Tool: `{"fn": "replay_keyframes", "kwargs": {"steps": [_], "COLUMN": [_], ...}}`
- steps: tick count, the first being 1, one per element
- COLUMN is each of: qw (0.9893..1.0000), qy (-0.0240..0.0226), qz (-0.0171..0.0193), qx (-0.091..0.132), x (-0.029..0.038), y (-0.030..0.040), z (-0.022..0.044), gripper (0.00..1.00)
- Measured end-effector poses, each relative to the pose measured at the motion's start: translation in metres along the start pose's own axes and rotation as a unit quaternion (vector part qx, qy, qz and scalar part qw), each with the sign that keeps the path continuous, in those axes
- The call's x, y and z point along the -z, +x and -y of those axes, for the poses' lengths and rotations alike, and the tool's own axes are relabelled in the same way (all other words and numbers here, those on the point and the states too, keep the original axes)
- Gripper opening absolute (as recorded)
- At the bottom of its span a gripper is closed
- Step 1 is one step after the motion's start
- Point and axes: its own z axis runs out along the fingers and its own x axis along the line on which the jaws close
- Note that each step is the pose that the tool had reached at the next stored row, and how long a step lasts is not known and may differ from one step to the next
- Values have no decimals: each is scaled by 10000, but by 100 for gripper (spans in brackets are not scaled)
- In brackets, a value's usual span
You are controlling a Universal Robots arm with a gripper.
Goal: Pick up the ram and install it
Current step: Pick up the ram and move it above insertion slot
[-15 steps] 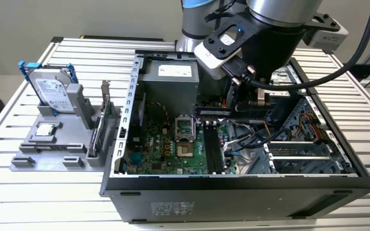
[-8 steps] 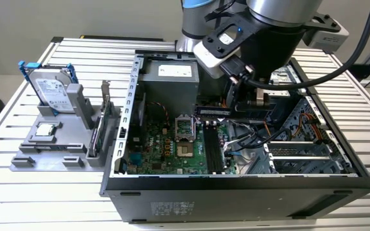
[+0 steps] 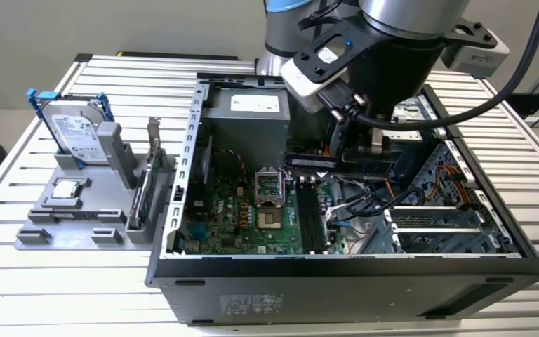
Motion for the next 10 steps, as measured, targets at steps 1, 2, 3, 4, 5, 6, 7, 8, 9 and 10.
{"fn": "replay_keyframes", "kwargs": {"steps": [1, 2, 3, 4, 5, 6, 7, 8, 9, 10], "qw": [10000, 10000, 10000, 9999, 9999, 9999, 9998, 9998, 9997, 9996], "qy": [0, 0, 0, 0, 0, 0, 0, -1, -1, -1], "qz": [0, -1, -1, -2, -3, -3, -3, -4, -4, -5], "qx": [-23, -48, -74, -101, -131, -160, -190, -221, -251, -286], "x": [0, 0, 0, 0, -1, -1, -1, 0, 0, -1], "y": [0, 0, 0, 0, 0, 0, 0, 0, 0, 0], "z": [0, 0, 0, 0, 0, 0, 0, 0, 0, 0], "gripper": [0, 0, 0, 0, 0, 0, 0, 0, 0, 0]}}
